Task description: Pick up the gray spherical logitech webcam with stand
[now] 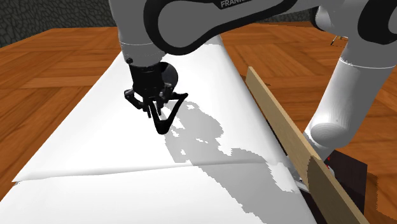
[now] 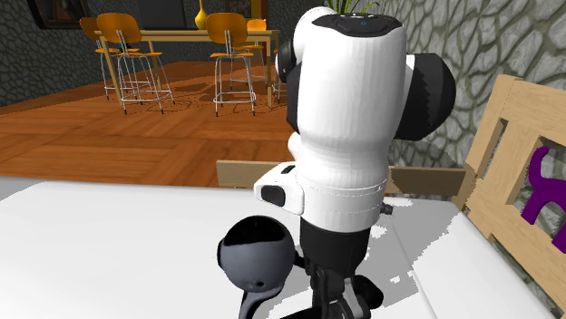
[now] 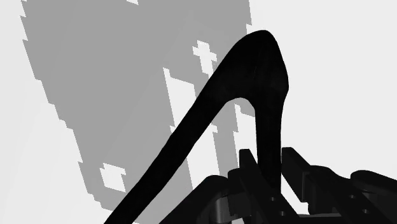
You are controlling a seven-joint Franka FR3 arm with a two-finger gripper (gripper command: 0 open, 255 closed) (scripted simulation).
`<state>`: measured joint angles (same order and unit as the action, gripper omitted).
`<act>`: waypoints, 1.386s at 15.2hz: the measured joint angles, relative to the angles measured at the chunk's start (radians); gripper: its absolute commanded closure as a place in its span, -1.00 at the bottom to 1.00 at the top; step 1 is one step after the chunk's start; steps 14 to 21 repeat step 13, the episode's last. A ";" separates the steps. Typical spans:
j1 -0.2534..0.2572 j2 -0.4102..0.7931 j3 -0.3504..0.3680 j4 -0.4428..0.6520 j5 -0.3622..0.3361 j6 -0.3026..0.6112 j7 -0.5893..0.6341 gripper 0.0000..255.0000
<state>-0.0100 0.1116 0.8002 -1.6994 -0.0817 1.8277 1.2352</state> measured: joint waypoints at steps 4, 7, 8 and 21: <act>0.004 0.009 0.001 0.059 -0.006 -0.053 0.002 1.00; 0.008 0.011 0.003 0.102 -0.007 -0.095 0.004 1.00; 0.008 0.010 0.003 0.113 -0.006 -0.106 0.002 1.00; 0.021 0.033 0.006 0.197 -0.023 -0.175 0.012 1.00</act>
